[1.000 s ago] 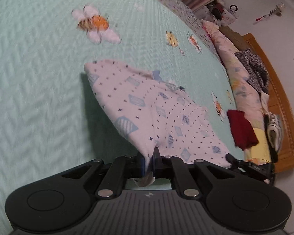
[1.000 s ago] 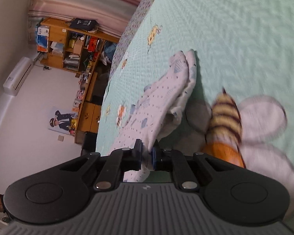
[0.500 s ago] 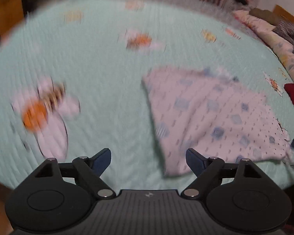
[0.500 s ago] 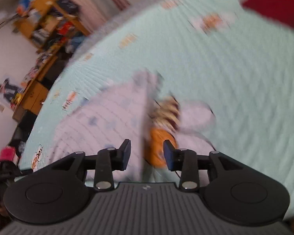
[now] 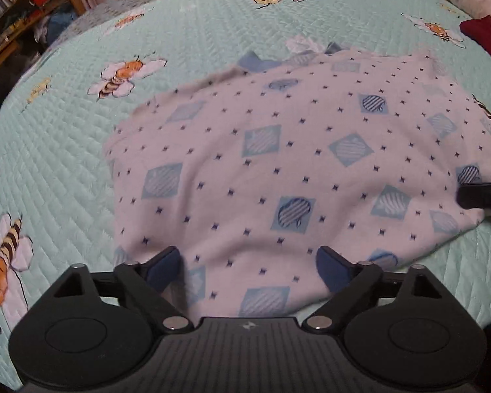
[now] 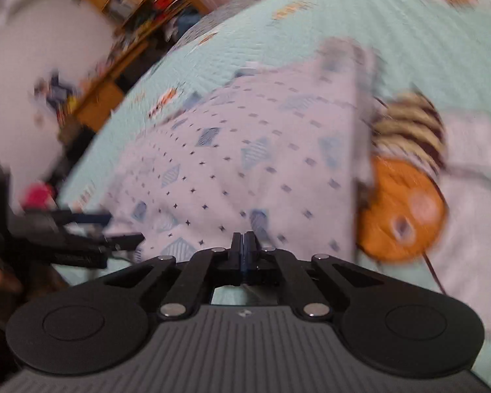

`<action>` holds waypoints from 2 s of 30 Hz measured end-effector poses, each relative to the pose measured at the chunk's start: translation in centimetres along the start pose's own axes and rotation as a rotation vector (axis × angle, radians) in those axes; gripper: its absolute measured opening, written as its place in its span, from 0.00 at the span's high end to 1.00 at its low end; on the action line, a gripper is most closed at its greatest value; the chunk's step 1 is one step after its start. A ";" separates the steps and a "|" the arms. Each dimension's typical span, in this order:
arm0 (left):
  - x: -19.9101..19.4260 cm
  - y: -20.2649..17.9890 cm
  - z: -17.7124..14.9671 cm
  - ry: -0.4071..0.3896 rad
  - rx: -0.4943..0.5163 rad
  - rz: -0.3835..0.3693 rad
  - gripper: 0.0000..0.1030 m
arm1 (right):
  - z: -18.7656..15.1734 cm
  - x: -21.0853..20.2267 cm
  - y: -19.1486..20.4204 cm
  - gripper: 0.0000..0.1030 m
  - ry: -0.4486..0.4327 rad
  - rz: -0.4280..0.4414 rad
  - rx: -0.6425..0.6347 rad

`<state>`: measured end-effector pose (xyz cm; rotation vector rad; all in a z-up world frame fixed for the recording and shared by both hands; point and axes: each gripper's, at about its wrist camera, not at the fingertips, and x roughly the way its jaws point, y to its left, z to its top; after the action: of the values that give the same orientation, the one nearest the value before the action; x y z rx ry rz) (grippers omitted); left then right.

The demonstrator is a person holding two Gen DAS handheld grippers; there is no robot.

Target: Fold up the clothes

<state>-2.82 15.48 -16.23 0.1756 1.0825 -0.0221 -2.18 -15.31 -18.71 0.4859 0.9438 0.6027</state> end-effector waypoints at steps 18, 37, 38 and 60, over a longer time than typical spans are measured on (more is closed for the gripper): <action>0.2 -0.3 -0.6 -0.009 0.010 0.003 0.00 | 8.2 7.0 6.2 0.86 -0.023 -0.110 -0.088; 0.4 0.0 -0.6 -0.003 0.014 -0.012 0.00 | 10.0 5.9 2.6 0.88 -0.143 -0.182 0.125; 0.4 0.0 -0.6 -0.003 0.013 -0.011 0.00 | 9.5 4.9 2.9 0.84 -0.166 -0.185 0.111; -1.3 1.5 -1.2 -0.050 -0.053 -0.058 0.11 | 1.4 -2.4 1.9 0.77 -0.163 -0.147 0.008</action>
<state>-4.32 17.09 -15.48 0.0959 1.0371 -0.0498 -2.60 -15.67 -15.39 0.4611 0.8191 0.4199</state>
